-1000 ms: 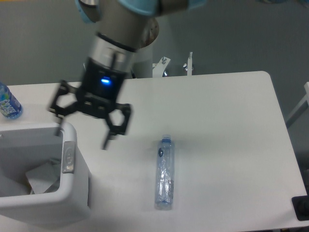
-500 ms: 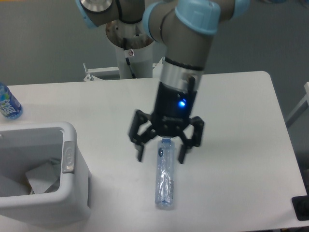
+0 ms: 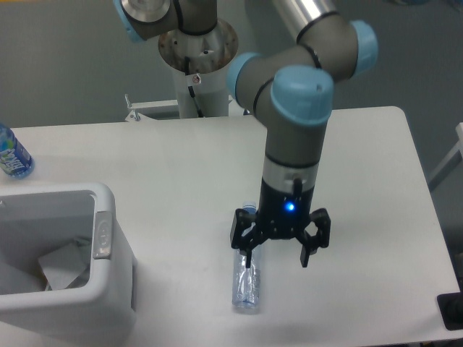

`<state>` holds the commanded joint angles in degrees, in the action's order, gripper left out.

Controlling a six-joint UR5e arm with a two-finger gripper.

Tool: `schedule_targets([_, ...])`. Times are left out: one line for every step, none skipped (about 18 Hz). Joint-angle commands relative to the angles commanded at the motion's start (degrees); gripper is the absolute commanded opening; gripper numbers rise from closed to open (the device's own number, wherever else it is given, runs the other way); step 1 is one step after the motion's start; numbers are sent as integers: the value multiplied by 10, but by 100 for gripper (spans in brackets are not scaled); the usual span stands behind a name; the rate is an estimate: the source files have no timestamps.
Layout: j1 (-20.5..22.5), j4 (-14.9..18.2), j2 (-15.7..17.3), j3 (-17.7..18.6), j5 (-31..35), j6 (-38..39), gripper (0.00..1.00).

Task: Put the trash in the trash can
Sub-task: 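Move the open gripper over the clear plastic water bottle, then lower the gripper around the bottle's cap end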

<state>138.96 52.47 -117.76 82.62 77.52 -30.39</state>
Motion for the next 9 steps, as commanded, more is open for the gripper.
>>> schedule_targets([-3,0,-15,-1,2,-18,100])
schedule_targets([-7,-2,-28,-3,3,-36,100])
schedule_targets([-8,-3,-42,-6,6,-48,100])
schedule_targets([-9,-3,-53,-7,10,-55,100])
schedule_targets([-16,-3,-59,-6,11,-57,100])
schedule_targets([-19,-3,-62,-6,11,-57,100])
schedule_targets([-20,-3,-66,-6,11,-57,100])
schedule_targets([-24,-2,-69,-3,11,-55,100])
schedule_targets([-30,-2,-72,1,12,-52,100])
